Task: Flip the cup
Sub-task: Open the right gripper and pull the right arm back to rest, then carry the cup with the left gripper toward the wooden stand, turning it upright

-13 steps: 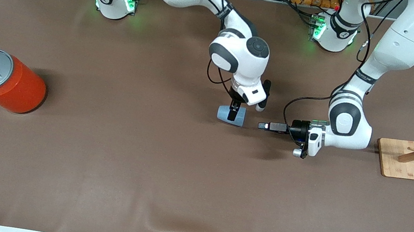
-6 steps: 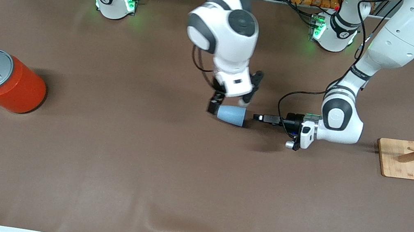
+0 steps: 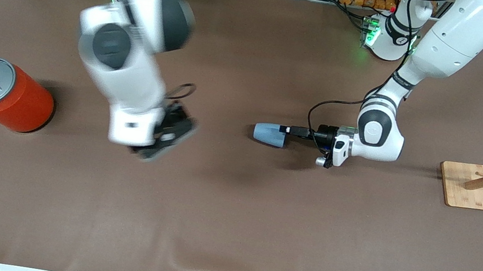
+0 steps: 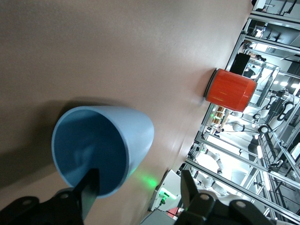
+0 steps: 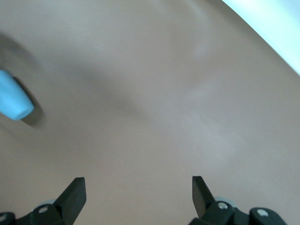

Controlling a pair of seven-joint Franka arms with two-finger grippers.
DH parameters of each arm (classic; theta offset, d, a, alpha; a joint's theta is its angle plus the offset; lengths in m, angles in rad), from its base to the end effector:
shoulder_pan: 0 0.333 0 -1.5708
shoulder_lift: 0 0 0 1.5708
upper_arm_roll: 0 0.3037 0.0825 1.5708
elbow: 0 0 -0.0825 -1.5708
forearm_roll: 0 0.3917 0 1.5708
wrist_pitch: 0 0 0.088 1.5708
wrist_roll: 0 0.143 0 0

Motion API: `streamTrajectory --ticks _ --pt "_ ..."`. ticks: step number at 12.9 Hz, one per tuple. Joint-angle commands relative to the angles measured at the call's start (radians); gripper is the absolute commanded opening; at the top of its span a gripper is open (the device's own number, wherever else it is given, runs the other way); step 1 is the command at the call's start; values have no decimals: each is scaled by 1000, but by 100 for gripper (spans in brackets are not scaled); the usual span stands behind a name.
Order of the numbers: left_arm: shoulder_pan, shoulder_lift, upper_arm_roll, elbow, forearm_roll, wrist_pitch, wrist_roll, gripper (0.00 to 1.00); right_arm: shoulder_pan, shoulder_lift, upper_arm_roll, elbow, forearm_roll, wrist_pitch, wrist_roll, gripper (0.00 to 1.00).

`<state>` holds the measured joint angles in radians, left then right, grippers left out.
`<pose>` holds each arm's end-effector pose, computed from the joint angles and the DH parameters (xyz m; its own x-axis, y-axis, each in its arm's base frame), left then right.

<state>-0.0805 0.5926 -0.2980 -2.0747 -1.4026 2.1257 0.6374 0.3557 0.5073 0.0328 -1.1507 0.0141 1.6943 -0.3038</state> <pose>0.4868 -0.2844 0.1154 0.9407 -0.0408 -0.3369 0.2891 -0.4236 0.8585 0.6584 0.2660 0.4669 0.7730 0.6328 0.0438 0.6340 -0.7732 -0.0177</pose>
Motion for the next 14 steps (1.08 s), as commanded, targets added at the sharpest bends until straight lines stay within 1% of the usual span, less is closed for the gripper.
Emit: streamTrajectory --ticks 1,2,3,4,5,6,7,8,9,10,11,13,14 --pt "-12 21 -1 11 -26 17 38 75 -127 -117 29 -50 0 -33 5 100" --pt "-15 24 -1 15 -26 17 38 68 -170 -154 32 -52 -11 -48 12 100" --pt "-24 26 -1 18 -27 17 38 61 -234 -162 38 -50 0 -73 11 100" --pt "-30 35 -1 25 -26 22 41 52 -286 -165 47 -49 16 -121 12 100" --pt "-34 39 -1 31 -26 26 59 41 -313 -168 44 -41 32 -172 15 100" --pt "-35 50 -1 42 -26 27 67 30 -317 -177 32 -35 32 -214 32 100" --pt "-35 53 -1 50 -26 27 68 14 -336 -214 26 -35 35 -235 96 100" --pt "-32 50 -1 54 -26 27 67 2 -377 -245 33 -46 43 -263 171 100" --pt "-15 38 0 59 -26 27 55 0 -380 -260 32 -47 41 -295 217 100" --pt "-2 21 2 73 -19 27 48 0 -376 -283 33 -56 38 -298 244 100" --pt "13 10 5 86 -12 25 32 0 -368 -326 35 -110 38 -280 297 100" --pt "42 -43 11 94 -7 25 -7 0 -368 -451 38 -298 40 -159 342 100" --pt "63 -68 17 91 7 25 -30 0 -368 -498 38 -381 41 -106 344 100"
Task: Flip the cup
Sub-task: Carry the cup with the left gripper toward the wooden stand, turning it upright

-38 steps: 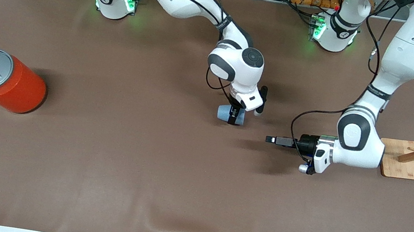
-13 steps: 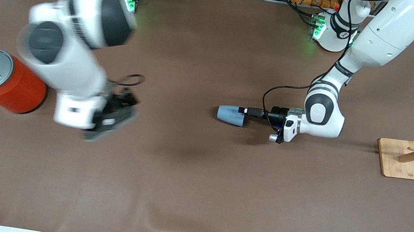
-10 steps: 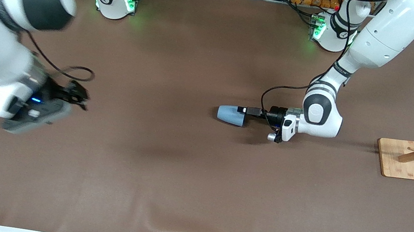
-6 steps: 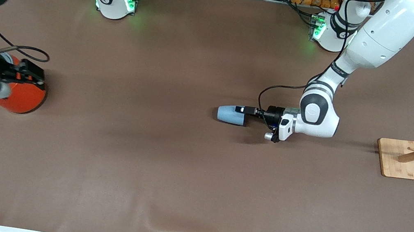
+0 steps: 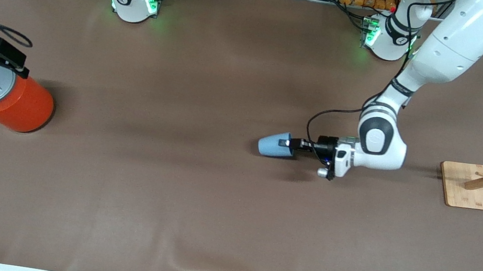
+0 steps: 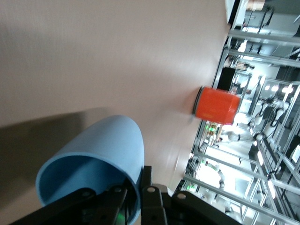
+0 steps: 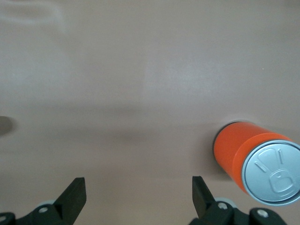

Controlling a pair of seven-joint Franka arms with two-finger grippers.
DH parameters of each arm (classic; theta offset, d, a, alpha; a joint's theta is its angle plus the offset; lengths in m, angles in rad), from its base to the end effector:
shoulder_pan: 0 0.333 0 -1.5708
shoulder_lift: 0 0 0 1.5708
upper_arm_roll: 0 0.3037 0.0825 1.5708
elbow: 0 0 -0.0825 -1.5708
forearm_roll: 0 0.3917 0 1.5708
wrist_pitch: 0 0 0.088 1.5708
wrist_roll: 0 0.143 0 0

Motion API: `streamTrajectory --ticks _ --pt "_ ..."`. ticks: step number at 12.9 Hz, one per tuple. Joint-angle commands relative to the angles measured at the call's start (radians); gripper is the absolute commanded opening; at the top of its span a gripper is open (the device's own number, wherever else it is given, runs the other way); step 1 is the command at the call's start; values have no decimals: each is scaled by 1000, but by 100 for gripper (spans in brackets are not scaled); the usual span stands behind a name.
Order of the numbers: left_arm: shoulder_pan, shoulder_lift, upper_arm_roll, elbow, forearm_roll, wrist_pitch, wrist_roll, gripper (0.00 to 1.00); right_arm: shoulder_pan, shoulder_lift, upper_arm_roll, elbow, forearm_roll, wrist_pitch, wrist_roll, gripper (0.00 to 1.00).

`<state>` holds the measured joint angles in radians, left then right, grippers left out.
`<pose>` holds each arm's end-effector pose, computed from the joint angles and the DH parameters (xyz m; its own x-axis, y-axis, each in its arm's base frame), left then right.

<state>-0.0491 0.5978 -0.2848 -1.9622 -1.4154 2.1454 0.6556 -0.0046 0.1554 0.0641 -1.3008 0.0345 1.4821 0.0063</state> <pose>0.5478 -0.2676 0.1480 0.9749 0.0256 -0.2211 0.2135 -0.3884 0.8964 0.5986 0.0377 0.6067 0.9981 0.0552 0.0260 0.0563 -0.9974 -0.0443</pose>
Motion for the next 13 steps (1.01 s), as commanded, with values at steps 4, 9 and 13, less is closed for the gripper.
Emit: streamTrajectory --ticks 4,9,13 --pt "149 -168 3 -15 355 4 -264 0 -8 -267 6 -420 19 194 34 100" --pt "206 -207 16 15 672 7 -446 0 -21 -171 -23 -252 -2 161 34 100" --pt "196 -211 12 68 1112 19 -712 0 -18 -172 -46 -227 15 98 21 100"
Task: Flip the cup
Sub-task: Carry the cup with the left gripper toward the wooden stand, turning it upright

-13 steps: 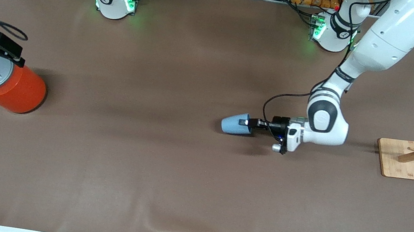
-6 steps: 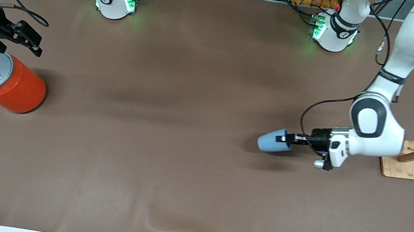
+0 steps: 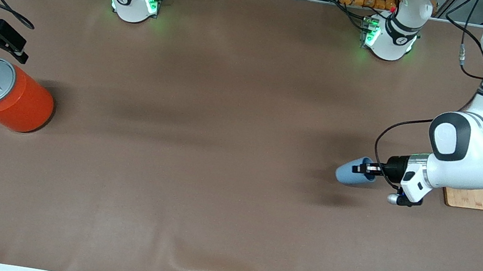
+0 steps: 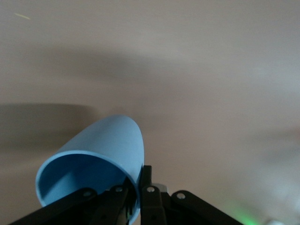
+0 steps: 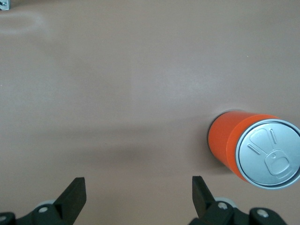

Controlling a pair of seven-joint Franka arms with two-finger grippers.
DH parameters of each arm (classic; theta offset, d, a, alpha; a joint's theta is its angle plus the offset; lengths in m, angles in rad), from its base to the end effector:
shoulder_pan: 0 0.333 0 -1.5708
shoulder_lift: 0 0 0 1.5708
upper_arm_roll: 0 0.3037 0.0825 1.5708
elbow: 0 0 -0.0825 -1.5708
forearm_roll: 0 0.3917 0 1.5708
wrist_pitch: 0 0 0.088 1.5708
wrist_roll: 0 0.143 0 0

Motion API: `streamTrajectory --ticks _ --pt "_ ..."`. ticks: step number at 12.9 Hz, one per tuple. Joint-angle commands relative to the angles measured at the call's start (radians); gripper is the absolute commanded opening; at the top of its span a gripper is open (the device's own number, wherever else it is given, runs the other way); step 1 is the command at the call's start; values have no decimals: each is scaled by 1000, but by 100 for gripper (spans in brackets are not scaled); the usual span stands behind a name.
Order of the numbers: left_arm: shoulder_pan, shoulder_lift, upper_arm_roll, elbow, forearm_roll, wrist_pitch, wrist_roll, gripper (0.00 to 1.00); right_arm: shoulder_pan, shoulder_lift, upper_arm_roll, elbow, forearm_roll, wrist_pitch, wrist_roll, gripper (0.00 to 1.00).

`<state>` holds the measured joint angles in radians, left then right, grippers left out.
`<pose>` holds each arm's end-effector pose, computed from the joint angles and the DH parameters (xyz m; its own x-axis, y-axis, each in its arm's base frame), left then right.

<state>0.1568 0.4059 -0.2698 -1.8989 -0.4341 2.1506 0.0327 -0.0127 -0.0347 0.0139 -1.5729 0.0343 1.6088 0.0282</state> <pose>0.6063 -0.0961 0.2402 0.9777 0.0924 -0.1885 0.1647 -0.8943 0.4161 0.5586 0.0056 0.5982 0.9972 -0.0283 0.0695 -0.0258 -0.9990 -0.0358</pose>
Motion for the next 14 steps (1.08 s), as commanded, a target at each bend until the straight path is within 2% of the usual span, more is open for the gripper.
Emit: streamTrajectory --ticks 1,4,8,11,12,13,14 --pt "-13 -21 -8 6 203 15 -144 0 -12 21 4 48 6 -30 -2 100" --pt "-52 -6 -17 6 472 15 -301 0 -9 19 6 76 1 -38 7 100" --pt "-62 24 -17 7 494 14 -304 2 -10 18 4 76 1 -41 7 100" --pt "-56 44 -12 29 495 8 -303 38 -12 18 4 76 -1 -43 6 100" --pt "-54 45 -11 40 495 8 -304 72 -12 18 4 76 -1 -43 7 100" --pt "-53 42 -11 52 495 2 -304 100 -12 18 4 76 -1 -44 6 100" --pt "-53 37 -11 61 495 0 -304 100 -12 18 4 76 -1 -49 6 100"
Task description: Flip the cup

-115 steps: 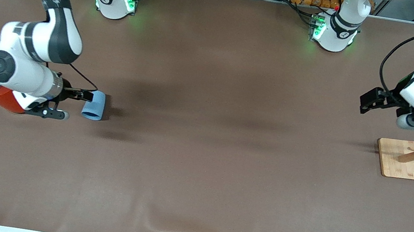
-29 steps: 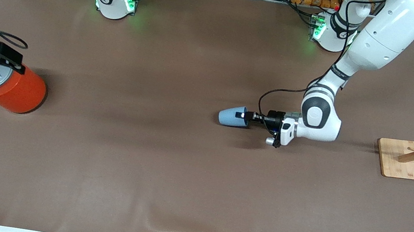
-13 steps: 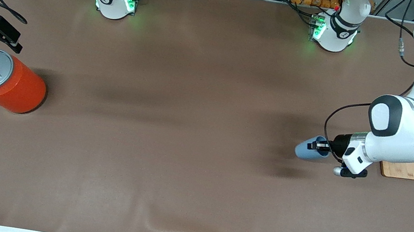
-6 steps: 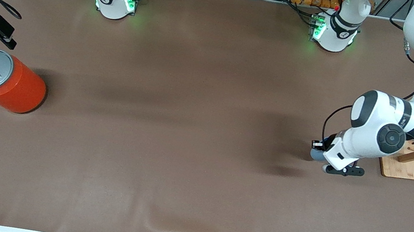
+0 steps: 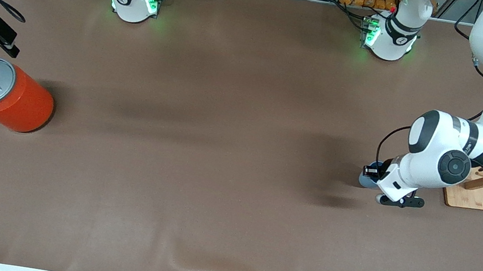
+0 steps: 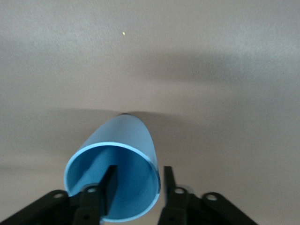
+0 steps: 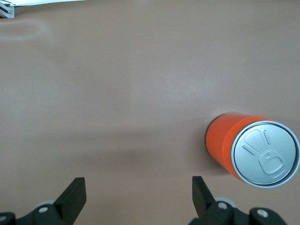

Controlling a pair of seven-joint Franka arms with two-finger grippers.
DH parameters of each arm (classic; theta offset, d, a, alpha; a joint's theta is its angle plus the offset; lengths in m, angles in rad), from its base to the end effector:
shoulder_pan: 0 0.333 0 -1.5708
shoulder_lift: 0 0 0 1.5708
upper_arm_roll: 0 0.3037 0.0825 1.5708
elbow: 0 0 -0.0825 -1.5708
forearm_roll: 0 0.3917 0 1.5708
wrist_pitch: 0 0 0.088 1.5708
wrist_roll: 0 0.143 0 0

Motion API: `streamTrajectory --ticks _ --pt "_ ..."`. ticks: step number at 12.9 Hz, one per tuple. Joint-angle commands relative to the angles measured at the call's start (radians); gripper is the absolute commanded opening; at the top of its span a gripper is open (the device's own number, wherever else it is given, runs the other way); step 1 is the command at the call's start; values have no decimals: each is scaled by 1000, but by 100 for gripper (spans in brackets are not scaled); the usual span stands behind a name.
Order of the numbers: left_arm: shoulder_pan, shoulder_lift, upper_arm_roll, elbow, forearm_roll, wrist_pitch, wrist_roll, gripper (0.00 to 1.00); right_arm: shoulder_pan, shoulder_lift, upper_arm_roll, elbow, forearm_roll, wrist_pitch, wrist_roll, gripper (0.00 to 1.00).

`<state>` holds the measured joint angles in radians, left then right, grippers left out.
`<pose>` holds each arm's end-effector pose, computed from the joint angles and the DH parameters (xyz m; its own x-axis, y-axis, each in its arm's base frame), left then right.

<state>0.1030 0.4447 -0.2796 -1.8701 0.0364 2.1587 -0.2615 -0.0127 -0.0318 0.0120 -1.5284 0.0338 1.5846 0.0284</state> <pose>0.6071 -0.1030 0.2220 0.9849 0.0749 -0.1564 0.0841 -0.9950 0.0531 0.5575 0.0045 0.6158 0.9958 -0.0295 0.0869 -0.0265 -0.9990 -0.0358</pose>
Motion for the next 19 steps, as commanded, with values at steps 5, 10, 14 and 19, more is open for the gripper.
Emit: streamTrajectory --ticks 5,10,14,19 --pt "-6 -47 -10 265 114 -247 1 100 -12 13 5 31 -11 -31 4 100" --pt "7 -222 -9 287 122 -371 126 100 -12 13 6 30 -38 -54 7 100" --pt "9 -340 -27 261 111 -419 123 100 -12 13 6 30 -38 -63 5 100" --pt "20 -379 -24 259 48 -419 120 100 -12 13 6 30 -37 -66 4 100"
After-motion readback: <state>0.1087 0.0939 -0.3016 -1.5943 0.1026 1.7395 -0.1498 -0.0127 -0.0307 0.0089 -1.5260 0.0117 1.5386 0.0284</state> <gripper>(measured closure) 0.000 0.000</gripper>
